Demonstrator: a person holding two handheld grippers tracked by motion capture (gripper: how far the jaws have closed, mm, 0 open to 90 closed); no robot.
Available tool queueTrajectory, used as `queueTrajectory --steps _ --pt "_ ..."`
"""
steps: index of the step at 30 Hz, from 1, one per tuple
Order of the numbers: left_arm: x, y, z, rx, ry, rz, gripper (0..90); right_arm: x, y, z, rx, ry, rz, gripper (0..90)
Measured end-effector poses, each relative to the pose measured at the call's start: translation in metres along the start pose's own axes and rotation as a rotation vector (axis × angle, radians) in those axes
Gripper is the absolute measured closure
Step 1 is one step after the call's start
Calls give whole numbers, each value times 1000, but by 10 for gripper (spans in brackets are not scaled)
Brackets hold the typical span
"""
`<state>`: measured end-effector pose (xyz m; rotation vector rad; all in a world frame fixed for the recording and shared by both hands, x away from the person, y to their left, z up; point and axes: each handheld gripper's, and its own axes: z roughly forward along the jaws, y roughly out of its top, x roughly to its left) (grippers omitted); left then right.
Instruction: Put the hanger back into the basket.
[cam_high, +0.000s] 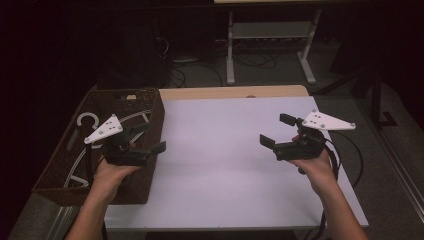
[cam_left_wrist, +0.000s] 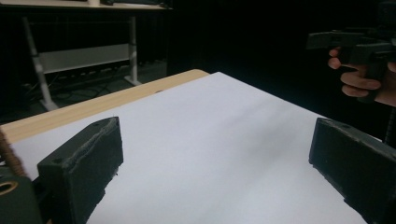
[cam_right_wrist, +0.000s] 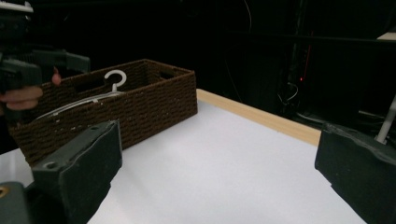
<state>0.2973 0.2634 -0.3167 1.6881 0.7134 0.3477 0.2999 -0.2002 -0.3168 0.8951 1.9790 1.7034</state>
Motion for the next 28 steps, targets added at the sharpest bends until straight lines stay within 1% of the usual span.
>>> queueTrajectory --steps 2,6,8,14,17,28 --pt "-1 -2 3 -8 -14 1 26 -1 2 -1 -13 1 2 3" --pt "-2 -5 8 -18 -19 4 17 -2 3 -3 -23 0 5 3" --pt "-2 -6 10 -27 -21 6 0 -3 2 -4 -14 1 7 3" --pt "-3 -8 12 -35 -21 16 0 -4 0 -5 -9 2 8 3" --pt "-2 -8 12 -42 -27 9 0 -4 0 -6 -10 3 7 3" --pt "-3 -8 13 -37 -32 7 0 -4 -2 -6 0 2 6 3"
